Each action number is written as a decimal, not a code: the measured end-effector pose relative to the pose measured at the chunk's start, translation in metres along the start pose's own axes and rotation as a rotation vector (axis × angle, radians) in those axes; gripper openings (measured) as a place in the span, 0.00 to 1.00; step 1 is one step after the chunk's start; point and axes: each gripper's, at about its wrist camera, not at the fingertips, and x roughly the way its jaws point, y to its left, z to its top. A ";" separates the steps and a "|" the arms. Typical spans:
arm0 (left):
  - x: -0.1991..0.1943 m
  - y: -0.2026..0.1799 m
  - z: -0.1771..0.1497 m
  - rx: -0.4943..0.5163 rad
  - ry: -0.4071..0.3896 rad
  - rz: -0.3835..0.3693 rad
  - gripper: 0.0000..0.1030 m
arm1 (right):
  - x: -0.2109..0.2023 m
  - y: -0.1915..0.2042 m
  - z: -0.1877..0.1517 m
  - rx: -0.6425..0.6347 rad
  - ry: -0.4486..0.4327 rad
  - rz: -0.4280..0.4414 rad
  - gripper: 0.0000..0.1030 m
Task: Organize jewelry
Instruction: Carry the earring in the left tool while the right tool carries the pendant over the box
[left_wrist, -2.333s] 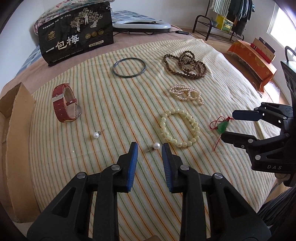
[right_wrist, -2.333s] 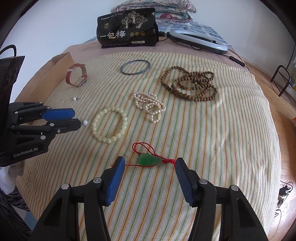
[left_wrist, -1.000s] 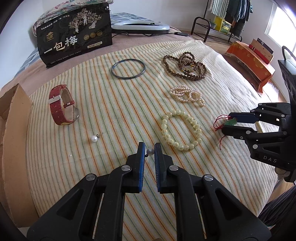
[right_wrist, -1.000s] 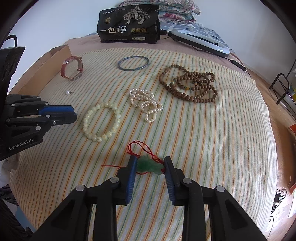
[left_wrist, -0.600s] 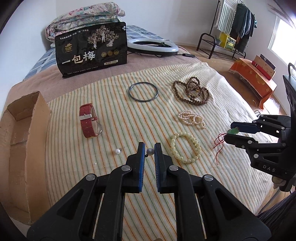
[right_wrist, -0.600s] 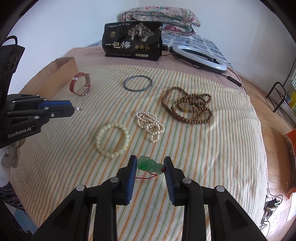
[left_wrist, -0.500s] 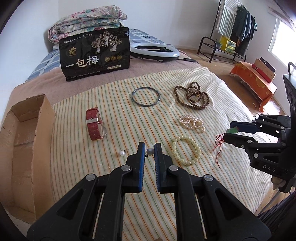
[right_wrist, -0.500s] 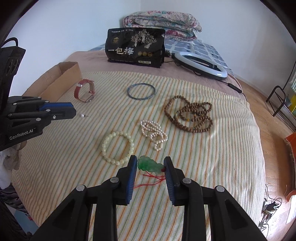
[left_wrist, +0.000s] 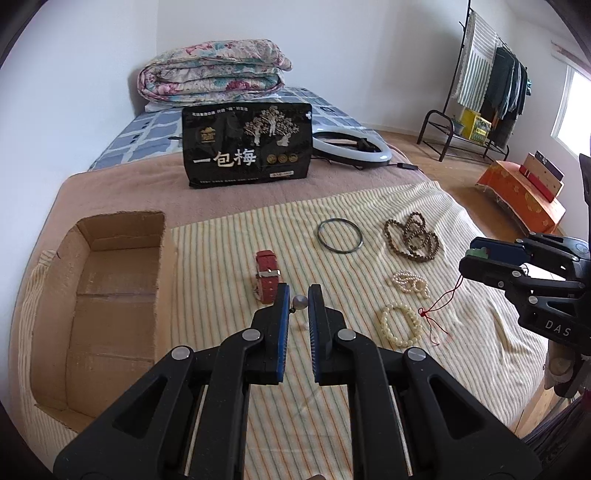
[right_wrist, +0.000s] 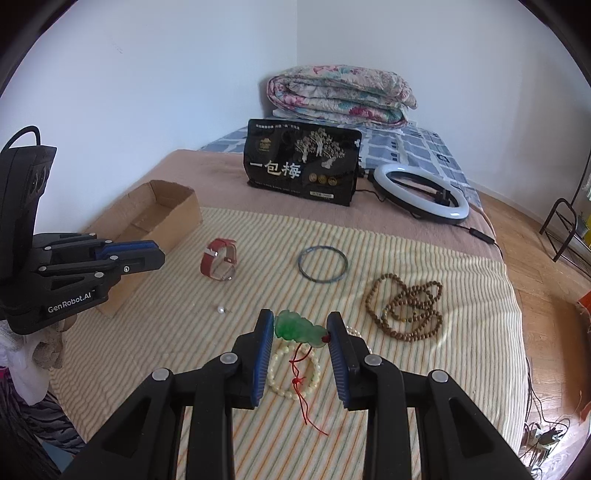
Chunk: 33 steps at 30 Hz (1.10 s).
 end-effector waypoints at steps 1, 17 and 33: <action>-0.004 0.005 0.002 -0.011 -0.007 0.004 0.08 | -0.001 0.004 0.004 0.000 -0.009 0.005 0.28; -0.057 0.099 0.012 -0.150 -0.090 0.132 0.08 | 0.001 0.081 0.077 -0.037 -0.141 0.135 0.29; -0.070 0.171 -0.012 -0.255 -0.077 0.216 0.08 | 0.037 0.161 0.134 -0.110 -0.165 0.243 0.28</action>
